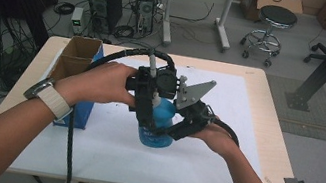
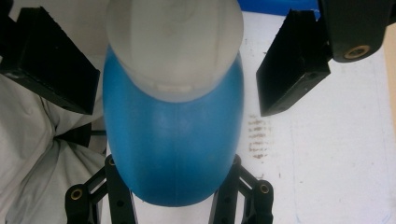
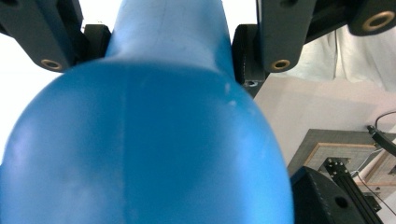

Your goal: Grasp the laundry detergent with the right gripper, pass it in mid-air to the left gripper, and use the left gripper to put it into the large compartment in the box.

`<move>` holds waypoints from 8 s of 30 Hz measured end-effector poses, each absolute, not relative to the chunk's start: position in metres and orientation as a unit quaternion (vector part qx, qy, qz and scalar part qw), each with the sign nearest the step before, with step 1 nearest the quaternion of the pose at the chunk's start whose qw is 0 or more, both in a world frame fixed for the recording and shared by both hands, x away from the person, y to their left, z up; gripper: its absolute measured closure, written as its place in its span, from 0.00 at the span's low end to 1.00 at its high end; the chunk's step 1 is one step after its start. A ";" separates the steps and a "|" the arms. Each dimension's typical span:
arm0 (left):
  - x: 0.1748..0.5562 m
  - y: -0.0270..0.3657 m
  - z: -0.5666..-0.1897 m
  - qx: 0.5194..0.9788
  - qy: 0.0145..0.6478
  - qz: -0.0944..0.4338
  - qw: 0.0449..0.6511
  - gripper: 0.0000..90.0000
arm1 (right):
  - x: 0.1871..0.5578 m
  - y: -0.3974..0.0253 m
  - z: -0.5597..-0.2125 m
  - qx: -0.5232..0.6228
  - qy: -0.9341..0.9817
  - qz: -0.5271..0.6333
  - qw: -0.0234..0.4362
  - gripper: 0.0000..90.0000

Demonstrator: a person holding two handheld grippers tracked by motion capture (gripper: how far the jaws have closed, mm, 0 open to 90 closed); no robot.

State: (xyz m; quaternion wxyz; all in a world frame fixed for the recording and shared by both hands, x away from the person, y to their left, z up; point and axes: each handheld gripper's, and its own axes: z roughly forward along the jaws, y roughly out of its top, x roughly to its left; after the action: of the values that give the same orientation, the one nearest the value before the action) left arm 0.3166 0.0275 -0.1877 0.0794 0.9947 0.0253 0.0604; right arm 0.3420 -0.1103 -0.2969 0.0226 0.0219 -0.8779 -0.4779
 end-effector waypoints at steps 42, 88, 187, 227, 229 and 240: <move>0.316 0.029 -0.189 0.994 0.017 0.071 0.086 0.42 | 0.343 -0.109 -0.297 0.024 -0.878 -0.478 0.025 0.50; 0.327 0.048 -0.163 0.990 0.095 0.091 0.054 0.43 | 0.345 -0.178 -0.291 -0.088 -0.916 -0.390 -0.023 0.08; 0.402 0.249 -0.151 0.718 0.672 0.175 0.045 0.43 | 0.360 -0.276 -0.243 -0.150 -0.947 -0.261 -0.116 0.03; 0.411 0.253 -0.272 0.728 0.666 0.162 0.035 0.43 | 0.358 -0.275 -0.255 -0.165 -0.945 -0.257 -0.113 0.04; 0.411 0.254 -0.275 0.728 0.666 0.160 0.035 0.43 | 0.358 -0.274 -0.256 -0.168 -0.945 -0.259 -0.114 0.04; 0.414 0.255 -0.278 0.730 0.665 0.156 0.034 0.43 | 0.358 -0.274 -0.258 -0.168 -0.945 -0.258 -0.112 0.04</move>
State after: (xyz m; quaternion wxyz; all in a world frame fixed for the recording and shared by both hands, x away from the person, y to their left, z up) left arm 0.4136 0.2550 -0.2781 0.0340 0.7297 0.6648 0.1562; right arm 0.3585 -0.2736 -0.2575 -0.1121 -0.1677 -0.9449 -0.2577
